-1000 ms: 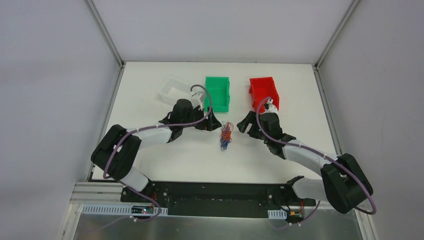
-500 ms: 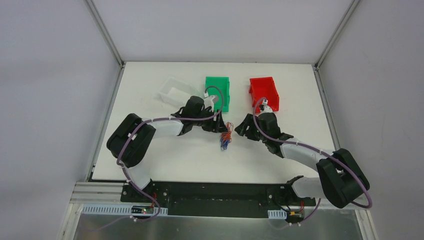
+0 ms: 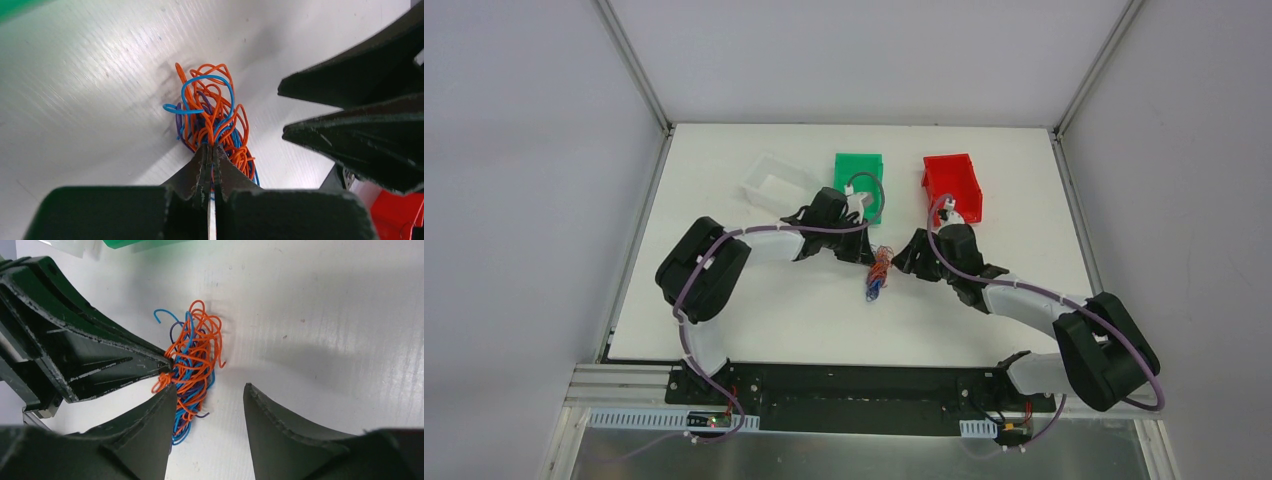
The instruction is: Untangle the cables
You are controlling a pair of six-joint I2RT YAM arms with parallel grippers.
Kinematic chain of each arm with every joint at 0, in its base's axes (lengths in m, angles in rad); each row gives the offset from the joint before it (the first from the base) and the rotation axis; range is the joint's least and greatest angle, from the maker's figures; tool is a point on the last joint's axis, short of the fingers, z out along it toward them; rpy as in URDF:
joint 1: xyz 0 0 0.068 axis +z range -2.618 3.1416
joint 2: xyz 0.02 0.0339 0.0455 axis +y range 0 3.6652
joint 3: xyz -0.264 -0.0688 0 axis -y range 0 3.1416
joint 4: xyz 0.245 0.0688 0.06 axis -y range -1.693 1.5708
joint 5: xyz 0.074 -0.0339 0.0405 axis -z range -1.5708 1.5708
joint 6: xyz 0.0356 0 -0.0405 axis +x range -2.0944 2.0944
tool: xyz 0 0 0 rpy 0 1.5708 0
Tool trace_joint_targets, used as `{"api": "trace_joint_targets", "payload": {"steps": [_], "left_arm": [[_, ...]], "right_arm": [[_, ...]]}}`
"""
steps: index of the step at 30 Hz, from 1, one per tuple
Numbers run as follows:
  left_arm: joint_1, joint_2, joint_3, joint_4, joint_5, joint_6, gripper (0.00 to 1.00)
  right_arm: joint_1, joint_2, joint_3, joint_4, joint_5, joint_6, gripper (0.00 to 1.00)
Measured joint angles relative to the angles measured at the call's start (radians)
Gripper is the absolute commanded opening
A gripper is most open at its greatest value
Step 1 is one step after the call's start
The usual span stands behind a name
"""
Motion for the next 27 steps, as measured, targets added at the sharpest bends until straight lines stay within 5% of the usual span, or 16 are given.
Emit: {"api": "trace_joint_targets", "payload": {"steps": [12, 27], "left_arm": [[0.0, -0.148, -0.194, 0.233, 0.144, -0.005, 0.0], [0.0, -0.228, -0.254, 0.309, 0.096, -0.005, 0.0]], "right_arm": [[0.0, -0.021, 0.0, 0.034, -0.031, -0.009, 0.55], [0.006, -0.096, -0.113, 0.145, -0.156, -0.004, 0.52]]}}
